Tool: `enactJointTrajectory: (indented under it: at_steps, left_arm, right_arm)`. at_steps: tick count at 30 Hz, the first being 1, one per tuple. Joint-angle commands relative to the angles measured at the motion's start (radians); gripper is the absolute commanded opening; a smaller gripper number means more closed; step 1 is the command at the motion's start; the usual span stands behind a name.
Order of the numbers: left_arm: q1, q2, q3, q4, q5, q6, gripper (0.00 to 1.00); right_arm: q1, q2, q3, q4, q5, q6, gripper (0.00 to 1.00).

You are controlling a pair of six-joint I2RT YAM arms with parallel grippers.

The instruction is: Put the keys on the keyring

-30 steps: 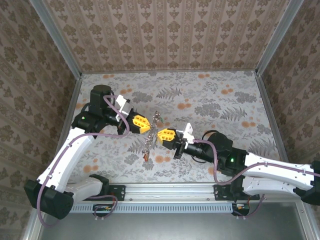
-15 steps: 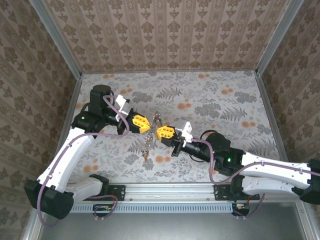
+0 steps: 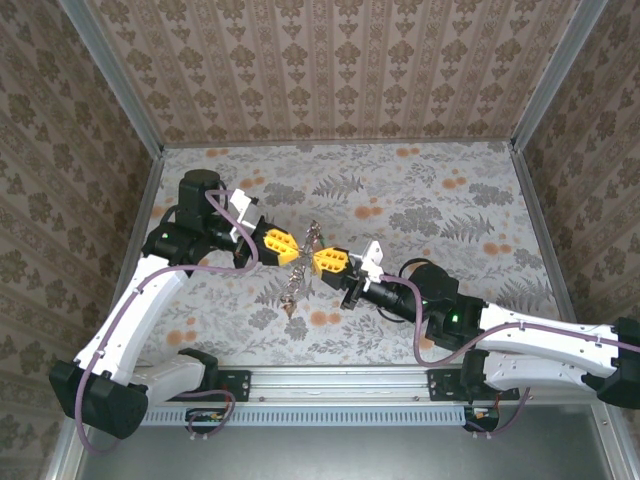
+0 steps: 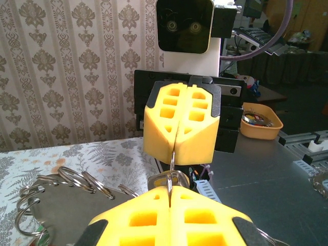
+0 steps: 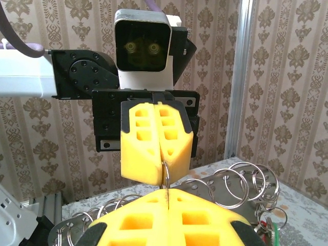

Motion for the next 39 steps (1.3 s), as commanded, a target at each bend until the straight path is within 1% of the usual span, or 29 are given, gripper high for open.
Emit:
enactJointTrajectory:
  at_steps: [1,12,26,39]
  left_arm:
    - [0.007,-0.02,0.017,-0.013,0.066,0.033,0.0]
    - [0.006,-0.017,0.02,-0.014,0.066,0.033,0.0]
    - [0.008,-0.018,0.022,-0.017,0.06,0.033,0.0]
    - [0.008,-0.017,0.024,-0.017,0.059,0.031,0.0]
  right_arm:
    - [-0.007,0.001,0.002,0.048,0.024,-0.001,0.0]
    - [-0.018,0.022,0.005,0.061,-0.014,0.021,0.0]
    - [-0.018,-0.008,-0.002,0.057,-0.021,0.036,0.0]
    - [-0.02,0.014,0.004,0.068,-0.042,0.046,0.0]
